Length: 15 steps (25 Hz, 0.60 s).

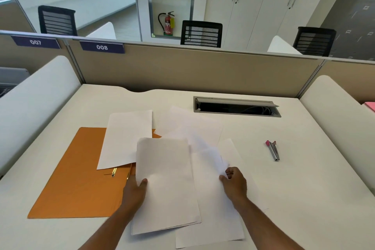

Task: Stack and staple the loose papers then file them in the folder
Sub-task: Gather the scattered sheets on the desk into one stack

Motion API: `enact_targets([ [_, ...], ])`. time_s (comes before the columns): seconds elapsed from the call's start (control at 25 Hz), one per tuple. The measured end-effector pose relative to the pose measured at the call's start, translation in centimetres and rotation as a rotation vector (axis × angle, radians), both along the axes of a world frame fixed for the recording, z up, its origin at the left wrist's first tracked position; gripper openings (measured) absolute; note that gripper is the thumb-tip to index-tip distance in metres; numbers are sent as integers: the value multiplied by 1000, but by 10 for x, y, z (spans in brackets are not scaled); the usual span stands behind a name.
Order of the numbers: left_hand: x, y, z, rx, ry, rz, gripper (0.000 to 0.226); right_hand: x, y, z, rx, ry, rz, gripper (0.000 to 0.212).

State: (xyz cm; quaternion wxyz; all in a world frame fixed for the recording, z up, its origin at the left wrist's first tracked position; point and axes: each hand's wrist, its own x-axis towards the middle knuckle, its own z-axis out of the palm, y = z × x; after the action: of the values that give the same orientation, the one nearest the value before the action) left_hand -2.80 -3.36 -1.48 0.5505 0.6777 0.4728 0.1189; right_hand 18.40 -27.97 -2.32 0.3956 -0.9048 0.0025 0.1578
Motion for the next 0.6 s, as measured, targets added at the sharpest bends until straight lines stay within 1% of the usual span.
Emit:
enact_targets([
  [0.08, 2, -2, 3, -69, -59, 1, 42, 8, -7, 3, 170, 67, -81, 18],
  [0.2, 8, -8, 5, -249, -131, 10, 31, 13, -11, 2, 356, 164, -200, 16],
  [0.28, 15, -14, 6, -355, -167, -22, 29, 12, -9, 1, 463, 223, -263, 16],
  [0.44, 28, -23, 9, -370, -166, -150, 32, 4, 2, 6, 572, 316, -262, 25],
  [0.52, 32, -23, 9, -392, -150, -176, 29, -3, 6, 9, 631, 400, -236, 32],
  [0.6, 34, -24, 7, -385, -106, -183, 28, -6, 8, 10, 651, 455, -209, 34],
])
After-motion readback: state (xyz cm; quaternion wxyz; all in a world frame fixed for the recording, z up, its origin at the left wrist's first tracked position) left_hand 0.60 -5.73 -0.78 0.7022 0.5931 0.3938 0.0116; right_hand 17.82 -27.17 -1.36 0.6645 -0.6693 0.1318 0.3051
